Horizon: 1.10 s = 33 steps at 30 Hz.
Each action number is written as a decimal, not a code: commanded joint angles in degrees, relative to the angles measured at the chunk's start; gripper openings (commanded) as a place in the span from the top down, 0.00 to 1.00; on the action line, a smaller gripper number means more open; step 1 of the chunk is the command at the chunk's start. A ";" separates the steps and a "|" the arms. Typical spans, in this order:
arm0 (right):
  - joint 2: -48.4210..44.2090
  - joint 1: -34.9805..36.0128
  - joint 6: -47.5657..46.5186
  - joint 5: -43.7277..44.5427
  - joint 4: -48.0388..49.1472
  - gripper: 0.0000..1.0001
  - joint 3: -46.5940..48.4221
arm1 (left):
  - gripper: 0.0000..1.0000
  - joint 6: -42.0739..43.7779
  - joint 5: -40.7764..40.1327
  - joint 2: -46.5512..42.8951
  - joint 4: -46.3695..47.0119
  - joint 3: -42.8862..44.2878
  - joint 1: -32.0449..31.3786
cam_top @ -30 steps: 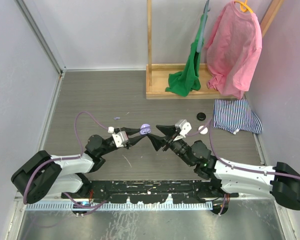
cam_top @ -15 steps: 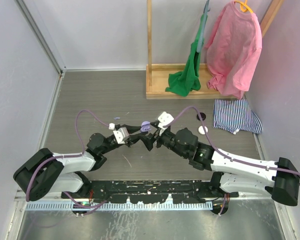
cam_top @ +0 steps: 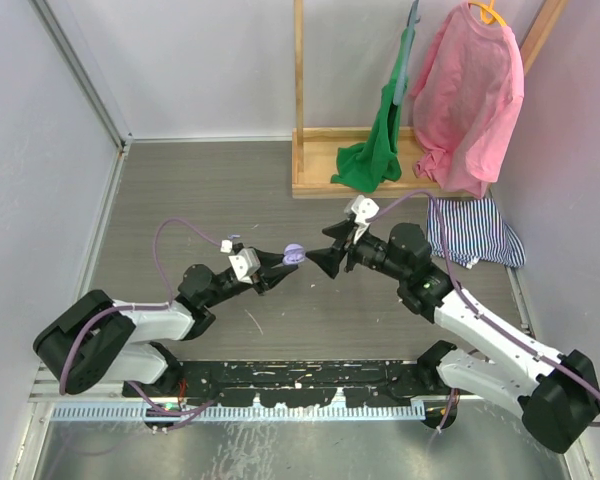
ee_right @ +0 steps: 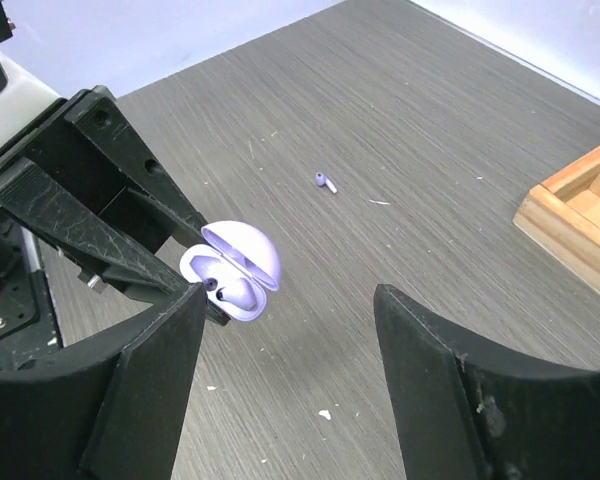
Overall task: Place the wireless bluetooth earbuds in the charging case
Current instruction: Place the earbud in the charging case.
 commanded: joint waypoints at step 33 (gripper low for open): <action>2.24 -5.92 18.44 -27.44 54.58 0.43 -19.98 | 1.00 -17.40 13.53 -12.94 -0.45 3.51 0.09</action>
